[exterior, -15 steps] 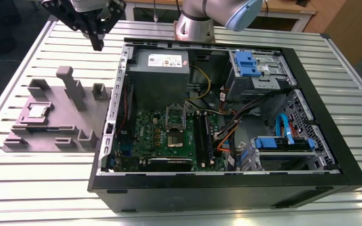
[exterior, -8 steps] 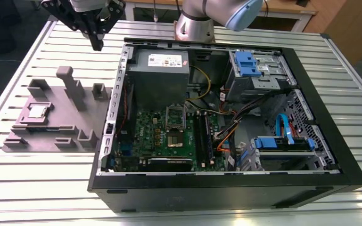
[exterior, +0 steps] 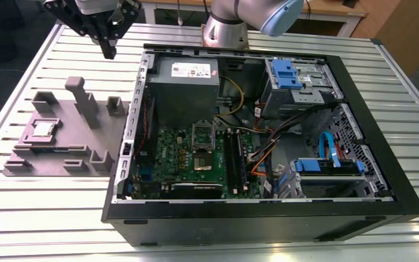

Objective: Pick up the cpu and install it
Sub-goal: 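Reach for the cpu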

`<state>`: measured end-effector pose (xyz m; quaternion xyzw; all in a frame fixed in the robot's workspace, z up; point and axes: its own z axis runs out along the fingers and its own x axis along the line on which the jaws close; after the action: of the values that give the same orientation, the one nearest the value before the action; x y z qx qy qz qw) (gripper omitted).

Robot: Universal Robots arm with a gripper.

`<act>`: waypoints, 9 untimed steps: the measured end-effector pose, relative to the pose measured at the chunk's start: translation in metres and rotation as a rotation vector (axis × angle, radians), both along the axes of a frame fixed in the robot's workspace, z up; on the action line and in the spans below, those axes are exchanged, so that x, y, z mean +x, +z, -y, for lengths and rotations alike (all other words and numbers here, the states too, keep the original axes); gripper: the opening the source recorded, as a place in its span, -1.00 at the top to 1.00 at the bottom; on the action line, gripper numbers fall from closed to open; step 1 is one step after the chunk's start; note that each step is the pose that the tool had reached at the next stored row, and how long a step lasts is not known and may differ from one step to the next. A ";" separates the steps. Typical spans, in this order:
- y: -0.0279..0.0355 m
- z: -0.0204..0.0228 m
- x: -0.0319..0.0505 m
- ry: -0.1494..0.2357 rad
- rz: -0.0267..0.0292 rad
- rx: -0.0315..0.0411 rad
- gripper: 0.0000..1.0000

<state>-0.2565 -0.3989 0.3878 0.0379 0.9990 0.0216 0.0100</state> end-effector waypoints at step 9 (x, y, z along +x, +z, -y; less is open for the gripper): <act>-0.0004 0.0000 -0.0035 0.000 0.0000 0.0000 0.80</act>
<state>-0.2599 -0.3989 0.3873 0.0379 0.9990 0.0216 0.0100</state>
